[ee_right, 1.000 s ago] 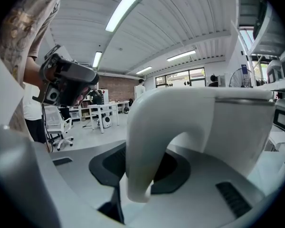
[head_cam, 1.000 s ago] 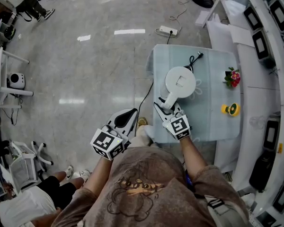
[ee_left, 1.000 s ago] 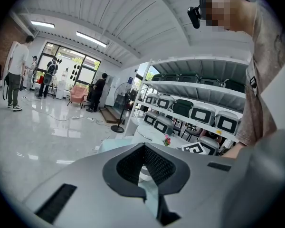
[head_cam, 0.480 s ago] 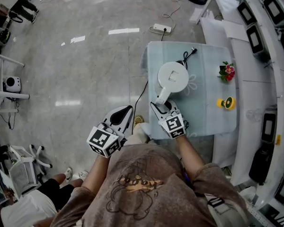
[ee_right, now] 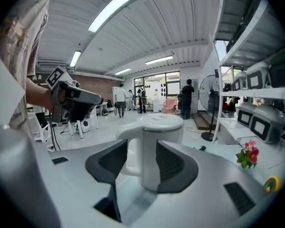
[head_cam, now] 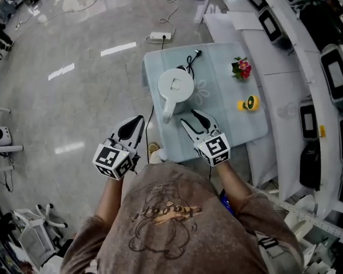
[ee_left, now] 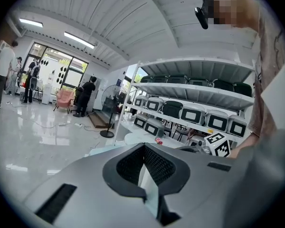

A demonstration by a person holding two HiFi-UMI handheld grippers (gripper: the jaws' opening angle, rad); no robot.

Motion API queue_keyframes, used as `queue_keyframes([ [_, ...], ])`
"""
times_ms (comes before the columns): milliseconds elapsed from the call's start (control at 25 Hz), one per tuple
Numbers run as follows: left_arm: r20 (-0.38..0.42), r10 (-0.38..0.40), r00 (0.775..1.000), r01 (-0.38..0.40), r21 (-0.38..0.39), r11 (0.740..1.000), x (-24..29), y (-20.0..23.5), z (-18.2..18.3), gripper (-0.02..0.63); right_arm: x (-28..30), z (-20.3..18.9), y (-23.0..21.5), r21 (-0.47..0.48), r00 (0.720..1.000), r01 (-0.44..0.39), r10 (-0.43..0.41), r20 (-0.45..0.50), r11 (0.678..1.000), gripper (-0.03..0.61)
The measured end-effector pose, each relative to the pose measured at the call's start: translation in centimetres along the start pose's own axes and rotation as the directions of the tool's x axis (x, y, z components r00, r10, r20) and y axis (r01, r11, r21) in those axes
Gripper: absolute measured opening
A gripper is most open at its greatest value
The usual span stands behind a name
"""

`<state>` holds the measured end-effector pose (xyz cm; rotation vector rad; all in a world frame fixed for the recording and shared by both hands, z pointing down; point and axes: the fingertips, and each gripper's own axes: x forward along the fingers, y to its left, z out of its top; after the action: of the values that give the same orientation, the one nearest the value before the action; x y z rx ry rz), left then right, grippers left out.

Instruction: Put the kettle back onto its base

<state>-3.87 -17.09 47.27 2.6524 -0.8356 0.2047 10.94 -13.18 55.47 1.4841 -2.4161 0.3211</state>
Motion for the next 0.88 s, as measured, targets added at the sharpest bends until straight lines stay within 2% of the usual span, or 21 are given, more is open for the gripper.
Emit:
queue_keyframes([
  [280,0.035,-0.062,0.997,0.06,0.046,0.997,2.3,-1.4,2.5,0.021,-5.9,3.5,-3.7,0.068,0.981,0.173,-0.178,0.075,0.983,0.179],
  [560,0.057,-0.077,0.995,0.072,0.086,0.994,3.1,-1.9,3.7,0.021,-9.8,5.6,-5.3,0.185,0.937,0.286,-0.315,0.151,0.94,0.171],
  [800,0.046,-0.071,0.996,0.066,0.102,0.993,3.4,-1.5,3.3,0.021,-9.8,5.1,-4.8,0.182,0.929,0.307,-0.335,0.158,0.934,0.047],
  [880,0.046,-0.067,0.997,0.063,0.099,0.993,3.4,-1.3,2.9,0.021,-9.8,4.8,-4.9,0.188,0.924,0.319,-0.349,0.159,0.929,0.025],
])
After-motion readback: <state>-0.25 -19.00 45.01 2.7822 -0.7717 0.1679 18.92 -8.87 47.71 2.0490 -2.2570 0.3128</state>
